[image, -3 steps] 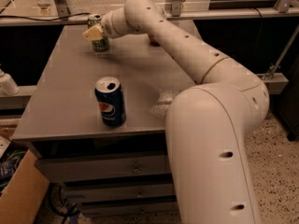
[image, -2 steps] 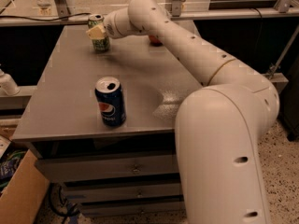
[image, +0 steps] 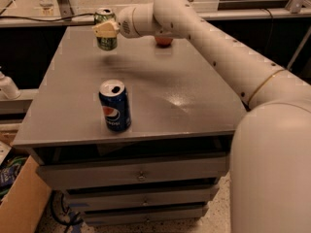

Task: Move green can near pepsi can

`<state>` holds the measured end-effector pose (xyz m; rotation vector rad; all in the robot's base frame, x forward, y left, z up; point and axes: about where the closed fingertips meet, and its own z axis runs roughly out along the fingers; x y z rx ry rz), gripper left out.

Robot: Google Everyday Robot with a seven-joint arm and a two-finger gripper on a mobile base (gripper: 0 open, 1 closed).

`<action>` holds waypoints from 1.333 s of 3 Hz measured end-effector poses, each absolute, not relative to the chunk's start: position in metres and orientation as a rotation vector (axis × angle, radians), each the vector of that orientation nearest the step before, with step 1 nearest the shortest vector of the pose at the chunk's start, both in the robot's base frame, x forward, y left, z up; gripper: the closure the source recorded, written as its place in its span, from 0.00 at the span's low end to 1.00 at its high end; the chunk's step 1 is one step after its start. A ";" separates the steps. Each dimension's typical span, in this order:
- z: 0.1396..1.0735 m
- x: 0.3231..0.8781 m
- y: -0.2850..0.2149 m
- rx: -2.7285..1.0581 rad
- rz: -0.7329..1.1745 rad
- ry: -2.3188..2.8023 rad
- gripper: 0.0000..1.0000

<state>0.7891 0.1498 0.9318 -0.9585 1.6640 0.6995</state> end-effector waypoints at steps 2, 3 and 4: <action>0.960 0.693 0.100 -1.038 0.792 1.596 1.00; 0.960 0.647 0.068 -1.082 0.799 1.600 1.00; 0.952 0.610 0.043 -1.135 0.780 1.617 1.00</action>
Offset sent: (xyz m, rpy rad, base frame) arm -0.1566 -0.0959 0.0397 0.0239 -0.0177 0.1702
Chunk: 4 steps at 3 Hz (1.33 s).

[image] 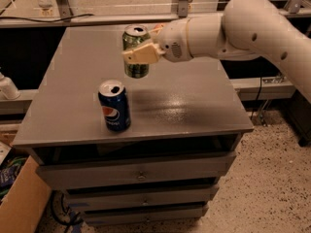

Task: Move green can near pepsi can

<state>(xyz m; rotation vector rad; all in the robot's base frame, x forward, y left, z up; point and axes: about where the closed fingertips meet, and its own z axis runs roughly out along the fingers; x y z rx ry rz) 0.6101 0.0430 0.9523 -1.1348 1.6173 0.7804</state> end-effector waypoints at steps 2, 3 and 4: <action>0.924 0.552 -0.005 -1.195 0.752 1.653 1.00; 0.915 0.528 -0.020 -1.220 0.761 1.637 1.00; 0.907 0.509 -0.017 -1.245 0.795 1.596 1.00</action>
Offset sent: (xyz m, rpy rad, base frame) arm -0.0891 -0.0845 -0.0498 -0.0963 0.0140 0.0141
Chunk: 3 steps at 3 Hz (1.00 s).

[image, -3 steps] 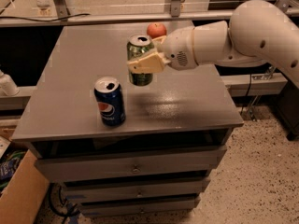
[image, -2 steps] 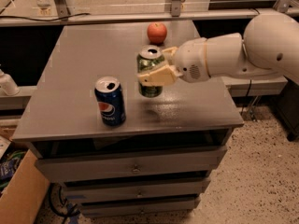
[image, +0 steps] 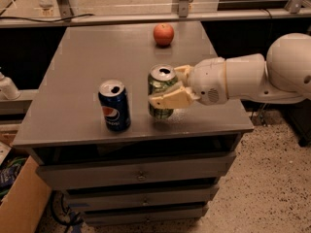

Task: Move green can near pepsi can

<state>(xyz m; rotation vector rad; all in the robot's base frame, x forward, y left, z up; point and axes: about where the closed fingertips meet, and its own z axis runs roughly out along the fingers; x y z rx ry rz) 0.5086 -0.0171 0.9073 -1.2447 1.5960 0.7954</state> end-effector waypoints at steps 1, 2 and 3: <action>0.904 0.498 -0.001 -1.258 0.841 1.544 1.00; 0.901 0.492 0.020 -1.281 0.880 1.500 1.00; 0.894 0.488 0.034 -1.329 0.891 1.489 1.00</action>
Offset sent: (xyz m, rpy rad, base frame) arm -0.0210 0.0588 -0.0114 0.0920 -0.0261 0.1346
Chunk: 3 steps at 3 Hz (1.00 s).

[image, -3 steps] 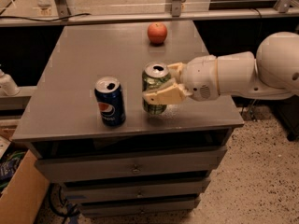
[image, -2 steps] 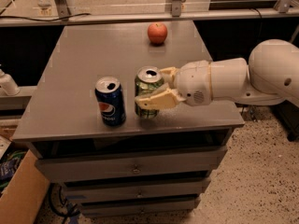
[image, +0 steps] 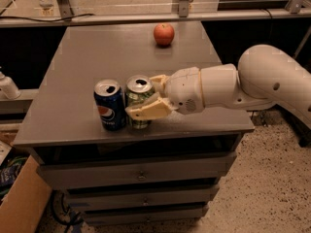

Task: Move green can near pepsi can

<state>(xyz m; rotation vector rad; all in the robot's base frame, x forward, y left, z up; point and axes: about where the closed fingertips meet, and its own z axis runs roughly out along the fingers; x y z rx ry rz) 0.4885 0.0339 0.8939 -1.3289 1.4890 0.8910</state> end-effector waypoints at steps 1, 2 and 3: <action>0.888 0.482 0.038 -1.386 0.885 1.490 1.00; 0.883 0.477 0.042 -1.452 0.870 1.490 1.00; 0.879 0.474 0.049 -1.514 0.855 1.487 1.00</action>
Offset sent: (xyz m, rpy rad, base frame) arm -0.0156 0.0091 -0.0175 -0.1376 -0.0264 0.1046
